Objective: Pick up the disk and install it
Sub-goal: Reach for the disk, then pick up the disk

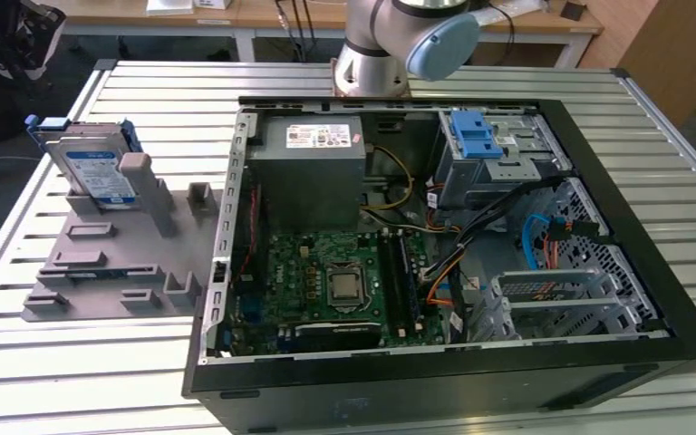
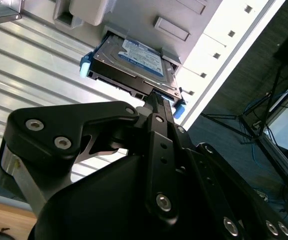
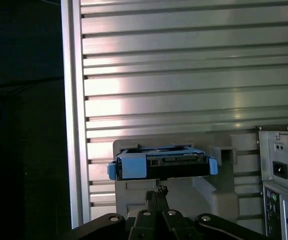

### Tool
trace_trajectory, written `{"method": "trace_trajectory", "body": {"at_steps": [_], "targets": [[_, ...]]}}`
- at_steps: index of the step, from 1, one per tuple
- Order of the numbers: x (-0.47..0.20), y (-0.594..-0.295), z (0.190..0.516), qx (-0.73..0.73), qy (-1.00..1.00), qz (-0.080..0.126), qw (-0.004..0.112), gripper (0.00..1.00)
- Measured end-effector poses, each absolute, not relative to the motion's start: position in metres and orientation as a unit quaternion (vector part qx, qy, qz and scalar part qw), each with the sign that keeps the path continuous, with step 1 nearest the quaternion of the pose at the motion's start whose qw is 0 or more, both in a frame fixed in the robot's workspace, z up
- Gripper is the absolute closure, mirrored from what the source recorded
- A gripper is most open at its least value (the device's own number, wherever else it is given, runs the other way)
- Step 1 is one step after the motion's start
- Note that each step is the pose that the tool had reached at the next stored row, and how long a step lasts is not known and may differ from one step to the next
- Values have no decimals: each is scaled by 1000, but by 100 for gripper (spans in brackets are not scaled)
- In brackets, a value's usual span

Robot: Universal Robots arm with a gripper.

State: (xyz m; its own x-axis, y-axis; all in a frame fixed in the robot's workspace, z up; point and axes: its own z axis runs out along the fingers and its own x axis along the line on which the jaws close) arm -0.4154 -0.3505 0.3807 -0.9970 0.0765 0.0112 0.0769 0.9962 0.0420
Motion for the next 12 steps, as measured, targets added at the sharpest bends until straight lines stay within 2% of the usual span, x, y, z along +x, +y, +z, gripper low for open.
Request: {"method": "trace_trajectory", "body": {"at_steps": [12], "targets": [[-422,-351,380,-38,-999,-21,5,89]]}}
